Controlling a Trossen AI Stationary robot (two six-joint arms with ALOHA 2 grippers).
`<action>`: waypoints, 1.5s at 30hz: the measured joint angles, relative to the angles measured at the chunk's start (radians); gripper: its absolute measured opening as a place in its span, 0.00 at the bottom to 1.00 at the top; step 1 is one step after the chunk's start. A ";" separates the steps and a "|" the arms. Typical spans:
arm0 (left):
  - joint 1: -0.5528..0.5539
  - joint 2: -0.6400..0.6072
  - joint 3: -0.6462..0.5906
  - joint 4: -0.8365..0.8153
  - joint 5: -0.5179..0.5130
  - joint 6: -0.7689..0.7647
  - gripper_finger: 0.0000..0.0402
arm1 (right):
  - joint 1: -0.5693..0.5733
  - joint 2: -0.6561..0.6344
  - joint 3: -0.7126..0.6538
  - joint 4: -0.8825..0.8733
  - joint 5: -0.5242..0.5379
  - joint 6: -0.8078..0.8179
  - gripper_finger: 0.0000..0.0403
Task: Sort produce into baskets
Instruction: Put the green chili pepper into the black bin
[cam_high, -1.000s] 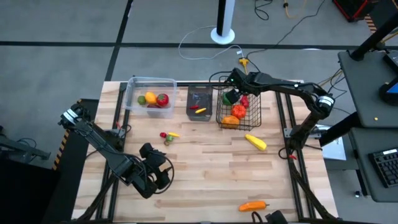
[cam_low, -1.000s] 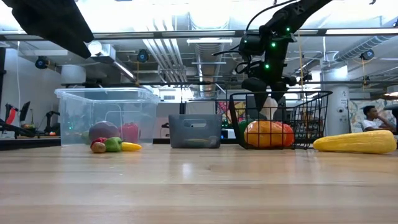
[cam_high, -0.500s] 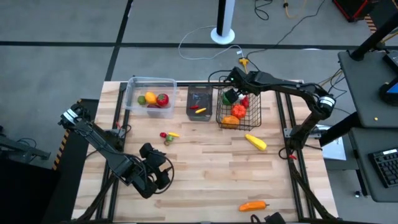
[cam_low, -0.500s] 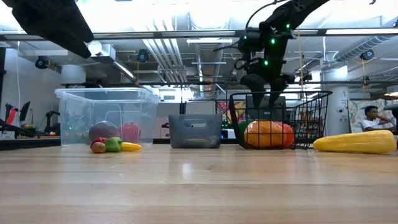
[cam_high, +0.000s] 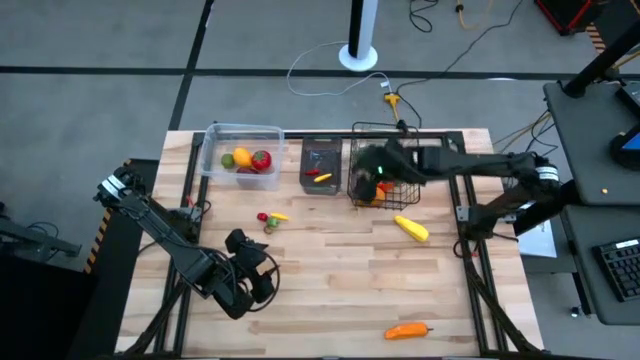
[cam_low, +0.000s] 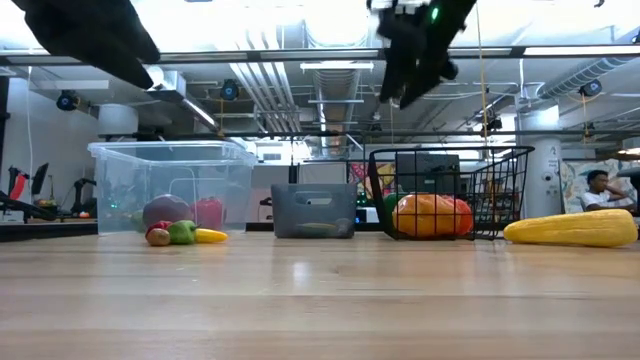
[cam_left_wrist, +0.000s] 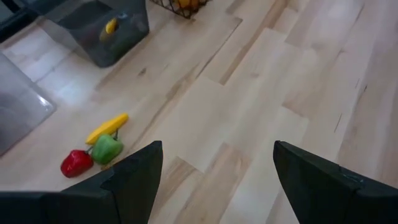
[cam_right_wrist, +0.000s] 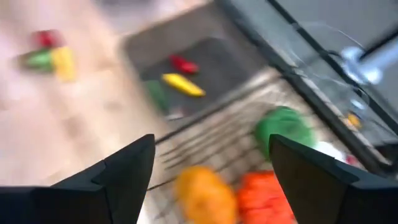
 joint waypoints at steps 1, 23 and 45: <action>0.000 0.000 0.000 0.001 -0.010 0.001 0.71 | 0.040 -0.007 0.000 0.000 0.000 0.006 0.75; 0.000 0.001 -0.001 0.217 -0.083 0.286 0.71 | 0.547 -0.013 -0.001 -0.005 0.005 0.222 0.74; 0.034 0.001 -0.003 0.192 -0.056 0.258 0.71 | 0.612 0.094 -0.001 0.005 0.008 0.291 0.74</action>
